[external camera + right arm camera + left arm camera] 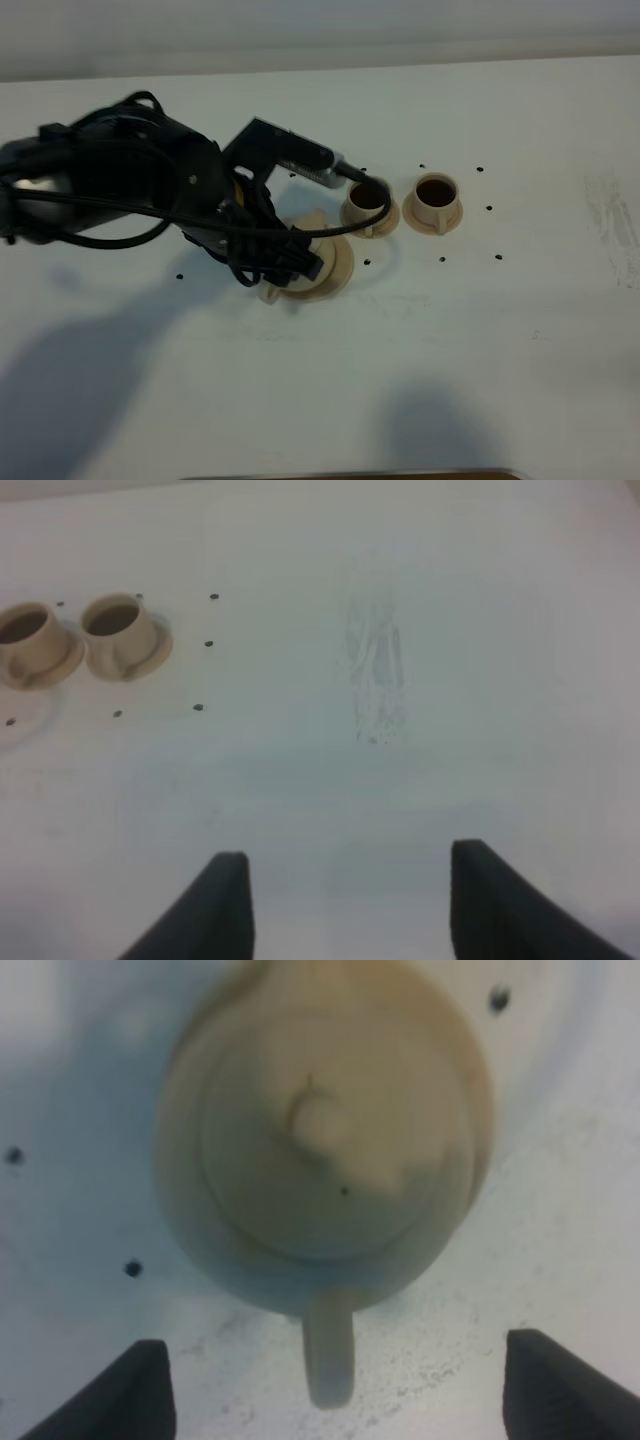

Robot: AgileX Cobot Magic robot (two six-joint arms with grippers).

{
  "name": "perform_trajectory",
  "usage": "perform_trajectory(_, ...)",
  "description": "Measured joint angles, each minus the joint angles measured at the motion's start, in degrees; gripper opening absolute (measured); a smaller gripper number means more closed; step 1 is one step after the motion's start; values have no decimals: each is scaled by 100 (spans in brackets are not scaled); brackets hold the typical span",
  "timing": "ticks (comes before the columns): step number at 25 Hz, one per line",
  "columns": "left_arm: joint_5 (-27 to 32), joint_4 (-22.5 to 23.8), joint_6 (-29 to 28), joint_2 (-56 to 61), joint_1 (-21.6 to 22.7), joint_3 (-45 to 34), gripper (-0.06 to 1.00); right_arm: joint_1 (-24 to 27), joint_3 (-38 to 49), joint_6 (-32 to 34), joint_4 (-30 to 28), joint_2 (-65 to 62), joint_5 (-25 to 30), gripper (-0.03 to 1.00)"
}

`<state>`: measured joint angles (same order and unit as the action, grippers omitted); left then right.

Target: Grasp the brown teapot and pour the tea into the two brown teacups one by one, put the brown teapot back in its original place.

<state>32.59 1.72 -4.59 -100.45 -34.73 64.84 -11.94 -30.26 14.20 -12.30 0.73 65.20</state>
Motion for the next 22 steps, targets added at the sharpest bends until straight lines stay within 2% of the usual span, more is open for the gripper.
perform_trajectory(4, 220, 287, 0, 352, 148, 69, 71, 0, 0, 0, 0, 0, 0, 43)
perform_trajectory(10, 630, 462, 0, 663, 708, 103, 71, 0, 0, 0, 0, 0, 0, 43)
perform_trajectory(17, 1208, 597, 0, 1296, 1743, 110, 71, 0, 0, 0, 0, 0, 0, 43)
perform_trajectory(22, 1587, 688, 0, 1926, 2642, 54, 71, 0, 0, 0, 0, 0, 0, 43)
